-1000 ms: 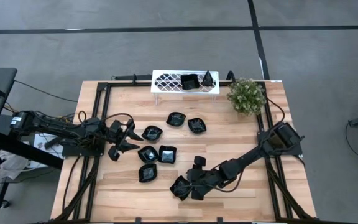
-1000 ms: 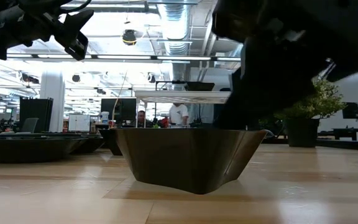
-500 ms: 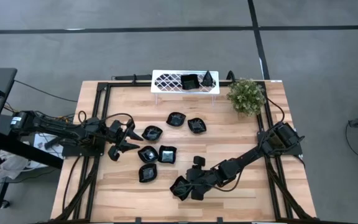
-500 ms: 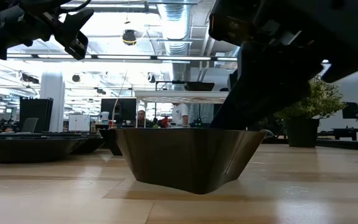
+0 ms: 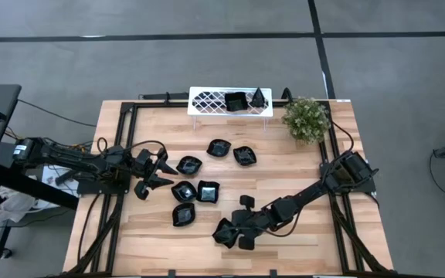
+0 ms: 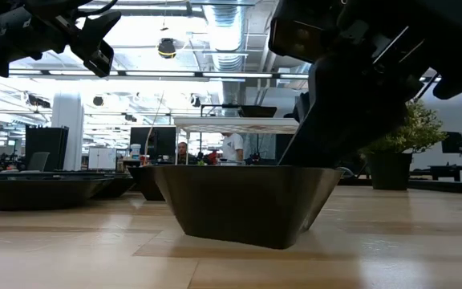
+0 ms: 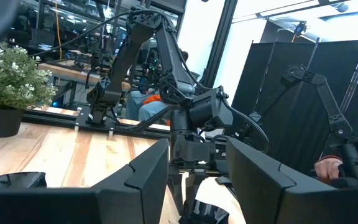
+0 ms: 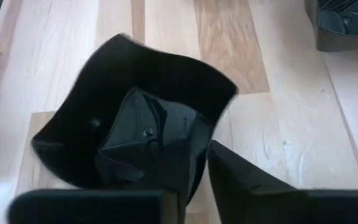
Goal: Pick & Place Mini shaped plates
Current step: Stack the bottom distorted square plate on top of the distorted square plates on the shelf
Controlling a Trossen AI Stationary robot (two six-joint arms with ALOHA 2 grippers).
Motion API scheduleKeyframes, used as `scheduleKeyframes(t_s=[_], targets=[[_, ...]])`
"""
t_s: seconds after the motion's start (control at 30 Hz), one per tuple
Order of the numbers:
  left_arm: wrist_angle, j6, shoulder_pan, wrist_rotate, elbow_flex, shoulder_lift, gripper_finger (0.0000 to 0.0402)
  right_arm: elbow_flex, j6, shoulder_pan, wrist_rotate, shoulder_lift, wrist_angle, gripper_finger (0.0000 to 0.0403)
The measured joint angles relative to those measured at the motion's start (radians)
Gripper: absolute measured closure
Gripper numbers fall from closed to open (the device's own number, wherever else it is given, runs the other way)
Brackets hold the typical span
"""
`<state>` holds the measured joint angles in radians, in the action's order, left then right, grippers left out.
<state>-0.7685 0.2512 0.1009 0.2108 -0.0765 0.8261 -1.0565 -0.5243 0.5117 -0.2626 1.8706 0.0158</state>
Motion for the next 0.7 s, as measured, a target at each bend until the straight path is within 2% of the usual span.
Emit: scheduleKeyframes(t_s=[0.2,0.47,0.7], targets=[[0.0,0.0,0.0,0.0,0.0,0.0,0.0238,0.0,0.041,-0.003,0.0,-0.002,-0.005,0.0398],[0.0,0.0,0.0,0.0,0.0,0.0,0.0238,0.0,0.088,-0.019,0.0,-0.031,0.012,0.04],[0.0,0.0,0.0,0.0,0.0,0.0,0.0238,0.0,0.162,-0.082,-0.05,-0.187,0.06,0.0401]])
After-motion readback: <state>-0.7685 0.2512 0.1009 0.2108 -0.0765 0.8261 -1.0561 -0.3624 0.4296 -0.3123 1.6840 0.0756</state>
